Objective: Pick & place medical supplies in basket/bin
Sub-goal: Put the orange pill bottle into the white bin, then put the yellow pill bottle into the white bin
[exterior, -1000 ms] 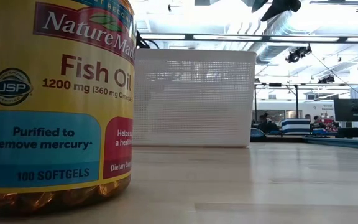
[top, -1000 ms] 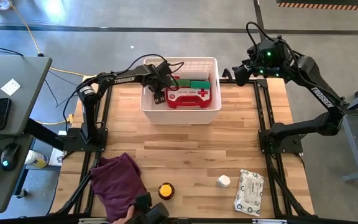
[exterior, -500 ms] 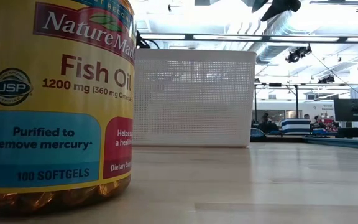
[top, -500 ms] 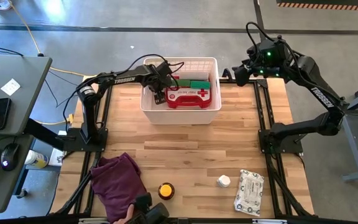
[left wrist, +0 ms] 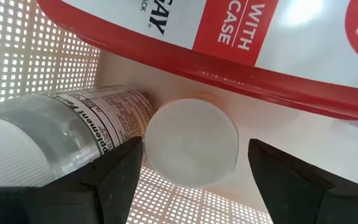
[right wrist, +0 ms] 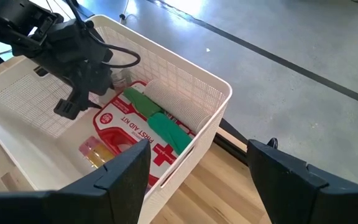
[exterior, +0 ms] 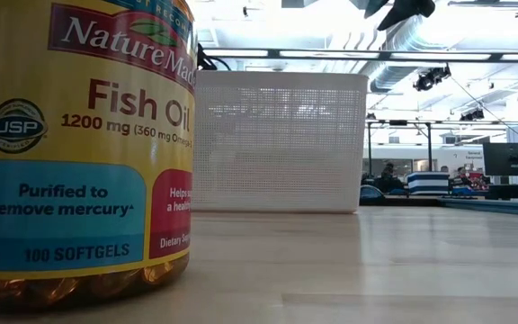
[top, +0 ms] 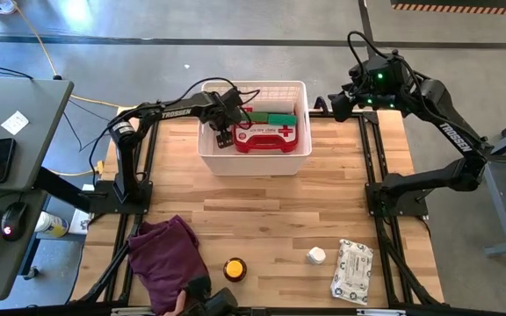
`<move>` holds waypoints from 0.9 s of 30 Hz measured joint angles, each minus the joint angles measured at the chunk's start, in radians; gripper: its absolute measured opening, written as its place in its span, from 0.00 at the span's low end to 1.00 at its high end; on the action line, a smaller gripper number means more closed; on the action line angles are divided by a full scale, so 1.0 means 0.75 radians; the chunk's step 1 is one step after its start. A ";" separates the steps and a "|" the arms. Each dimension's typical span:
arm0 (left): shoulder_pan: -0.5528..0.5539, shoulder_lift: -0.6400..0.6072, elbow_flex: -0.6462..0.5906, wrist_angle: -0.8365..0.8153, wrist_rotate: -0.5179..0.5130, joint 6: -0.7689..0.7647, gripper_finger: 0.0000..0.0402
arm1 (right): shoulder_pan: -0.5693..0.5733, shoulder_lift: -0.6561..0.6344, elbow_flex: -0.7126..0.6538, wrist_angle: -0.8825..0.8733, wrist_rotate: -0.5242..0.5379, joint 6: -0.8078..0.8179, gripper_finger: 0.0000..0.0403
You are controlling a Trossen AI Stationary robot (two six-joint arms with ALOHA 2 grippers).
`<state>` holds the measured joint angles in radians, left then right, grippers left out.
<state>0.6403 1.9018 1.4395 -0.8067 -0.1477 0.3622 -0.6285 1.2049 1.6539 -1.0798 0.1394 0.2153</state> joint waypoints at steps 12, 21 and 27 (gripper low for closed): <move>-0.040 -0.001 0.065 -0.041 -0.036 -0.040 0.81 | 0.000 0.000 0.000 0.000 0.000 -0.019 0.64; -0.042 -0.001 0.152 -0.060 -0.031 -0.025 0.81 | 0.000 0.001 0.000 0.000 -0.007 -0.019 0.64; -0.053 -0.002 0.197 -0.138 -0.030 -0.046 0.81 | 0.000 0.001 0.000 0.000 -0.008 -0.020 0.64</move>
<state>0.6008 1.9007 1.5875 -0.9100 -0.1703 0.3279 -0.6285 1.2053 1.6539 -1.0798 0.1333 0.2005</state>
